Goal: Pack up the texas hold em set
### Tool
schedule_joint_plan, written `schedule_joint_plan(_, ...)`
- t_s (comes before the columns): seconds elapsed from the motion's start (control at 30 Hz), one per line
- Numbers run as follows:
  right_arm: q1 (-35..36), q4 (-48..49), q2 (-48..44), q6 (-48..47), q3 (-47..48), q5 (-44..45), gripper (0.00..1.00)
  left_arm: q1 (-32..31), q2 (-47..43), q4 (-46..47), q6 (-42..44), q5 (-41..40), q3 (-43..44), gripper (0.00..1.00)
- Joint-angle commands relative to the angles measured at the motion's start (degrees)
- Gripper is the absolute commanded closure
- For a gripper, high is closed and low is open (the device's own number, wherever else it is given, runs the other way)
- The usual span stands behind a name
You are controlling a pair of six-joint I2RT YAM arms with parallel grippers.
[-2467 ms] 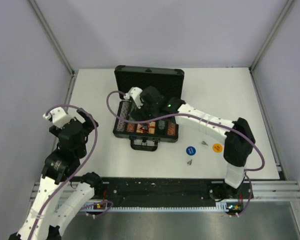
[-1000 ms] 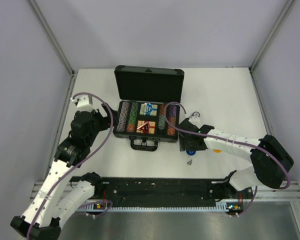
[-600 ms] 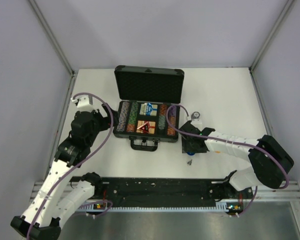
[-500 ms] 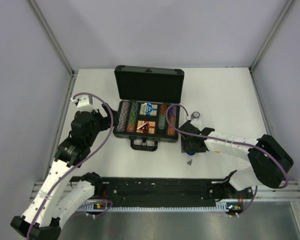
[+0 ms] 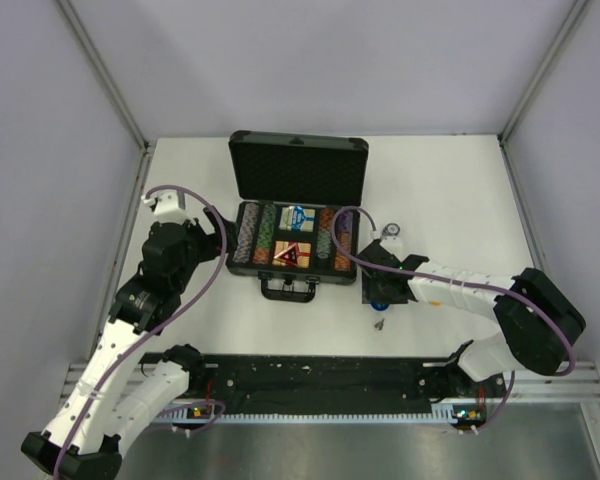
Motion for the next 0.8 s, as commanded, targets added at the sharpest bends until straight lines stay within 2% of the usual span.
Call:
schedule_joint_plan(0.0,-0.4,-3.0,1.1,0.3,-0.3,-1.3,0.38,0.1,-0.2,2.2,-0.2,-0.5,-0.5,0.01)
schedule_joint_plan(0.13,-0.4,-4.2,1.0,-0.4,-0.3,-2.5,0.36,0.2,-0.3,2.2,-0.1,-0.8,-0.8,0.01)
schedule_joint_plan(0.33,-0.4,-4.5,2.2,-0.6,-1.3,-4.2,0.41,0.2,-0.3,2.3,-0.3,-1.2,-1.2,0.01)
schedule_joint_plan(0.63,-0.3,-5.7,5.5,-2.0,-0.6,-5.2,0.41,0.2,-0.2,2.6,-0.4,-1.2,-1.6,0.01)
schedule_joint_plan(0.77,-0.3,-5.6,6.0,-1.9,-0.8,-5.9,0.48,0.1,-0.4,2.4,-0.4,-1.4,-1.8,0.01)
